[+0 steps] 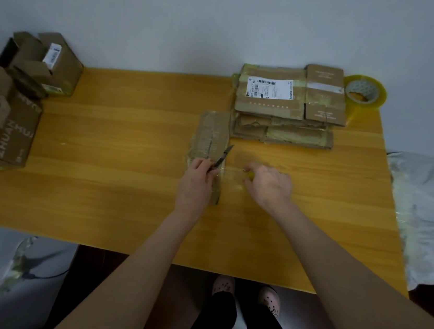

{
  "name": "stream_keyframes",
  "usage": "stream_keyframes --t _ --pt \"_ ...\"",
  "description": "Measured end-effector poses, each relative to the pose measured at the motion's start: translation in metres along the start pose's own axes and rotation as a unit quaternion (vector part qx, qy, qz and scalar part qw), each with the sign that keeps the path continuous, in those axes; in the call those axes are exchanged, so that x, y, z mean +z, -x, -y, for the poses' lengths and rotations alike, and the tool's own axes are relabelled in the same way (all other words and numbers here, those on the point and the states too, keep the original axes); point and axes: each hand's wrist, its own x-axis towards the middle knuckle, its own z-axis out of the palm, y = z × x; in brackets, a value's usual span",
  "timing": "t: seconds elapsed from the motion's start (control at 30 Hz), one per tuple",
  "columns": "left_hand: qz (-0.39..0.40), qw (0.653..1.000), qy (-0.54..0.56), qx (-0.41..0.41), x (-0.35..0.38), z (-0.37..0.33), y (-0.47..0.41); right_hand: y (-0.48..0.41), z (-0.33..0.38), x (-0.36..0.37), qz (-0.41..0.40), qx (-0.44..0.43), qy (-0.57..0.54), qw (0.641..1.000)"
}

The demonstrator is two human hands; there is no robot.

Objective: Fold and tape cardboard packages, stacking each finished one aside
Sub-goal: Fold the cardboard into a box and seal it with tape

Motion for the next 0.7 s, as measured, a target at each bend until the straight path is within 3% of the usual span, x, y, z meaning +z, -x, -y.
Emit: stream_keyframes --t 0.17,0.33,0.53,0.7 --pt "-0.011 1.0 0.021 0.02 -0.01 -0.005 -0.005 0.011 0.004 -0.002 -0.019 0.032 -0.106 0.994" --pt "-0.035 0.997 -0.021 0.062 -0.028 -0.019 0.009 0.018 0.011 -0.007 -0.041 0.051 -0.118 0.991" --pt "0.105 0.985 -0.135 -0.018 -0.03 -0.037 0.04 0.021 0.014 -0.012 -0.051 0.06 -0.109 0.991" --pt "0.125 0.98 -0.145 -0.051 -0.016 -0.037 0.047 0.022 0.013 -0.011 -0.05 0.064 -0.104 0.991"
